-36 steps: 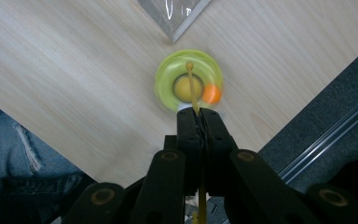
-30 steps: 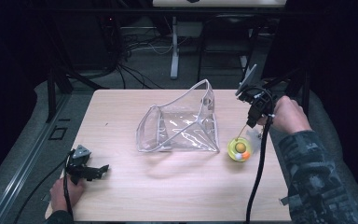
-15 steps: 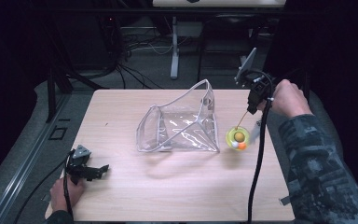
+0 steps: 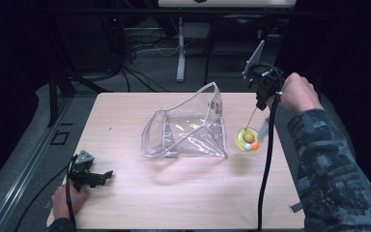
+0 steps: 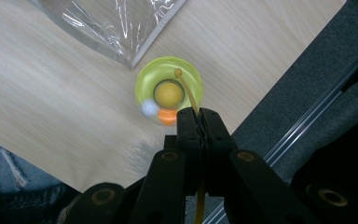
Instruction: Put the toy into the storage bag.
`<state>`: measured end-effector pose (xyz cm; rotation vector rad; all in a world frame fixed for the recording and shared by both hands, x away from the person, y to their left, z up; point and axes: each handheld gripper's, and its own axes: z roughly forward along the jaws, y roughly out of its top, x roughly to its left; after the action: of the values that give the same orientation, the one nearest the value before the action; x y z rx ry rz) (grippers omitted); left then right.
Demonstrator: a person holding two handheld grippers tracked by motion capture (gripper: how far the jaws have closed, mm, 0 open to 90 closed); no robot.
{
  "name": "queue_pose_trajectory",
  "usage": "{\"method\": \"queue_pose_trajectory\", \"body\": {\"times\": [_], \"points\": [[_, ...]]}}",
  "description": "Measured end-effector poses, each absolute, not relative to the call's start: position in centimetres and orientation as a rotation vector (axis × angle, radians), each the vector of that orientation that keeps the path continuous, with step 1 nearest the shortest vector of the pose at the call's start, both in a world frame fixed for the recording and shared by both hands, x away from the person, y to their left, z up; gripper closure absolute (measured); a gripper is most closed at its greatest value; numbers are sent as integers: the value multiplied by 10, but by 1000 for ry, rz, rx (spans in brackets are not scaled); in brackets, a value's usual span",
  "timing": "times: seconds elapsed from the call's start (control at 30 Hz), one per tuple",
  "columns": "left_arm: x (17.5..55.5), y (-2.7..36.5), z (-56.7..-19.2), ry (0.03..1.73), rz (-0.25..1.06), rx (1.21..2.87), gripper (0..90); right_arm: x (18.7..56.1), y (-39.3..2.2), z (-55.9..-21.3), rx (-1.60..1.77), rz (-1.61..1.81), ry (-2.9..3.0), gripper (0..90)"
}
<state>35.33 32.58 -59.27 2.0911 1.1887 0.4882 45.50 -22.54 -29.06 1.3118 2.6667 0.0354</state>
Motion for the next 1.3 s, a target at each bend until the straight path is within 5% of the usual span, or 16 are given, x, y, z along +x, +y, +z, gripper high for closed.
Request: {"method": "queue_pose_trajectory", "body": {"times": [1.3], "points": [[353,326,-593,1185,489,2095,0,469,-194,-209,1229,40,2545,879]]}}
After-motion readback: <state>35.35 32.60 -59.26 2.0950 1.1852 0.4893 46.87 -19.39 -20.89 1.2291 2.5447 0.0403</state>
